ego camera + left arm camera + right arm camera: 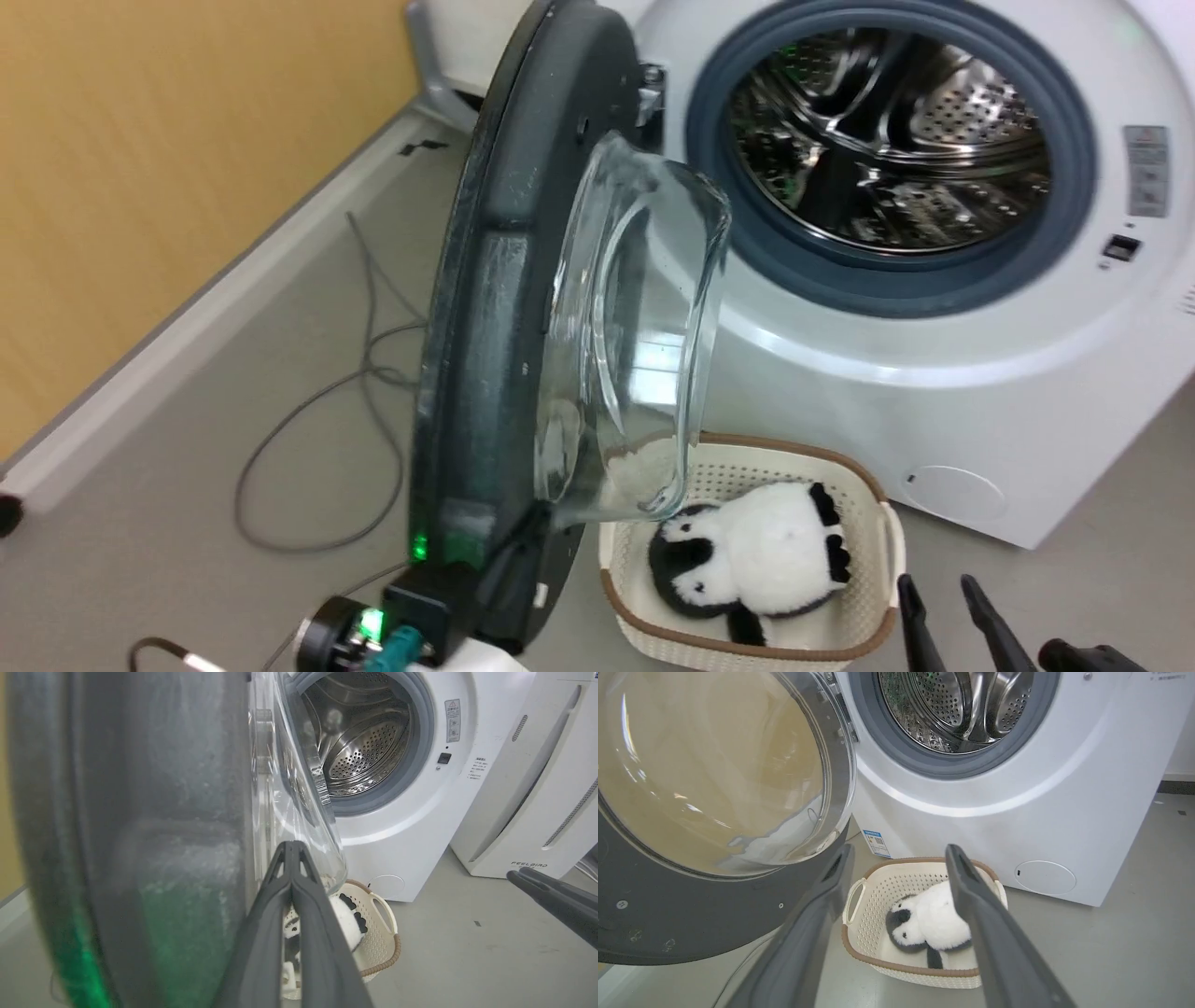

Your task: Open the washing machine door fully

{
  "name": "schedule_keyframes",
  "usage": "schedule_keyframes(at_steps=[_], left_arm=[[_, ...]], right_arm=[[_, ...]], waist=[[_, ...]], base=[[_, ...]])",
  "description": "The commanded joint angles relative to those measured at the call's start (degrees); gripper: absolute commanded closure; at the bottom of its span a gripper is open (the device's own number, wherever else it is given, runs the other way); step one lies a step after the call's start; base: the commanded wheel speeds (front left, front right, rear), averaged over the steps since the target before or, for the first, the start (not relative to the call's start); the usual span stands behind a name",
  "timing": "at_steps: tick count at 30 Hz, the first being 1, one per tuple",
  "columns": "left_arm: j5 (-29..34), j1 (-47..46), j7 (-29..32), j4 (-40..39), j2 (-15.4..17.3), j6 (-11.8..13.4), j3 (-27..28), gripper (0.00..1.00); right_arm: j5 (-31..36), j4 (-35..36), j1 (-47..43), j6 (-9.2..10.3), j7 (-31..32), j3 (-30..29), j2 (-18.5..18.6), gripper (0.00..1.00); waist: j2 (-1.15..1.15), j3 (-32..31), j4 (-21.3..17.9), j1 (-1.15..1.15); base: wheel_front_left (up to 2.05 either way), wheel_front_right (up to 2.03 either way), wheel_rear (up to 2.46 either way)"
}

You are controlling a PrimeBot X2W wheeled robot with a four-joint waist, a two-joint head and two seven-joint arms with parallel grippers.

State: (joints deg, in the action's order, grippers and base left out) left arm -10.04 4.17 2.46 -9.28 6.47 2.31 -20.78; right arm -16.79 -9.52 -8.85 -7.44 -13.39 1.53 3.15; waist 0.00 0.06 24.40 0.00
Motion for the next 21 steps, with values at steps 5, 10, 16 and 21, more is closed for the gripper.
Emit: schedule_keyframes(at_steps=[5,10,16,21], left_arm=[[-1.05,-2.34,-0.95,0.43,1.36,1.1,3.22,1.0],[-2.9,-4.43,-2.38,1.54,2.97,2.49,8.34,1.0],[-4.36,-6.3,-3.81,1.84,4.39,3.82,12.77,1.0],[-6.77,-8.16,-4.77,3.16,5.95,4.95,17.82,1.0]], right_arm=[[-0.37,0.11,1.32,-0.05,0.22,0.37,-0.18,0.0],[-0.12,0.98,1.97,-0.05,1.23,0.87,0.8,0.0],[-0.11,2.08,2.62,-0.05,2.1,0.84,1.89,0.0],[0.03,3.18,3.29,-0.05,3.25,0.94,2.99,0.0]], waist=[[0.0,1.53,1.91,0.0],[0.0,4.36,2.38,0.0],[0.0,7.2,2.12,0.0],[0.0,10.18,1.48,0.0]], base=[[0.0,0.0,0.0],[0.0,0.0,0.0],[0.0,0.0,0.0],[0.0,0.0,0.0]])
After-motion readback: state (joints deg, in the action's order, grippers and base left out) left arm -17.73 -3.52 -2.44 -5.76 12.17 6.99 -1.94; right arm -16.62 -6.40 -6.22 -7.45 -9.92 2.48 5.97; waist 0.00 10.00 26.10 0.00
